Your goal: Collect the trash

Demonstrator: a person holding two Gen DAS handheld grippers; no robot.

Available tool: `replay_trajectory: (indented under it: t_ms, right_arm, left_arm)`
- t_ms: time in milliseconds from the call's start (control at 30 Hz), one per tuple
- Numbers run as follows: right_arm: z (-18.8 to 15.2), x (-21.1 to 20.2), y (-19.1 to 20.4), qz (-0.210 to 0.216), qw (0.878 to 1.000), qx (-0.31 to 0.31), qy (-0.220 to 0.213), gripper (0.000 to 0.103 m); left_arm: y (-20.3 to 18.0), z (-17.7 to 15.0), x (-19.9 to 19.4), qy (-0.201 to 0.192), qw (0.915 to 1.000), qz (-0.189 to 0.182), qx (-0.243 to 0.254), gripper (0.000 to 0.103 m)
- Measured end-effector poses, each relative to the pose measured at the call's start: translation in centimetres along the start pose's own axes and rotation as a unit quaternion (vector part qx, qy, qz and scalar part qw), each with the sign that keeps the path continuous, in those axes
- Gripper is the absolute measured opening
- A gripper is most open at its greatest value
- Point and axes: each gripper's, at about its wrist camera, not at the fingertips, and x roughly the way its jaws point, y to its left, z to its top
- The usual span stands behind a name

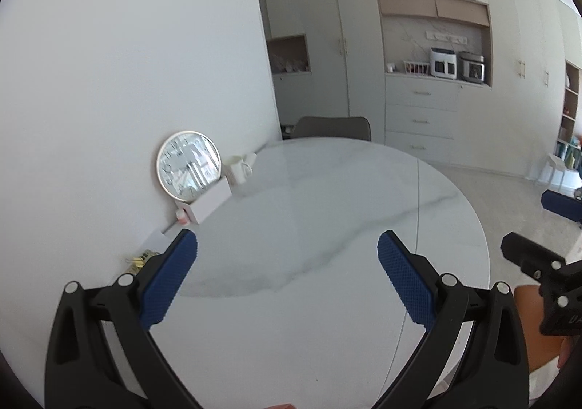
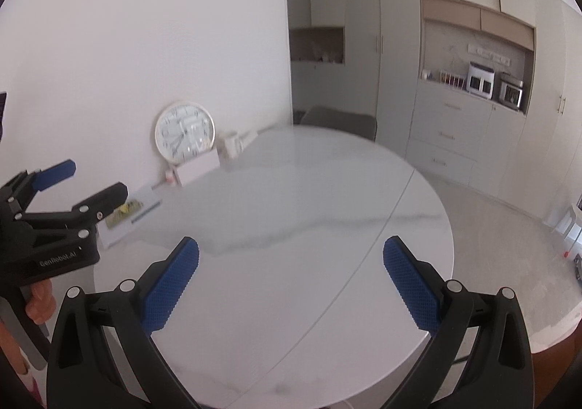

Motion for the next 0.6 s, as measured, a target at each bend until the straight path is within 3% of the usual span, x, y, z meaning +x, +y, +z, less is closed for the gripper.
replay_trajectory:
  t_ms: [133,600]
  right_arm:
    - [0.94,-0.7,0.12,0.008,1.0,-0.002,-0.017,0.101]
    - [1.09,-1.06,-0.53,0.02,1.0,0.001,-0.02,0.101]
  left_arm:
    - [0.18,0.32,-0.43,-0.007,0.9998,0.02,-0.005,0.095]
    - [0.3,0.3,-0.83,0.0,0.9998,0.009,-0.017,0.095]
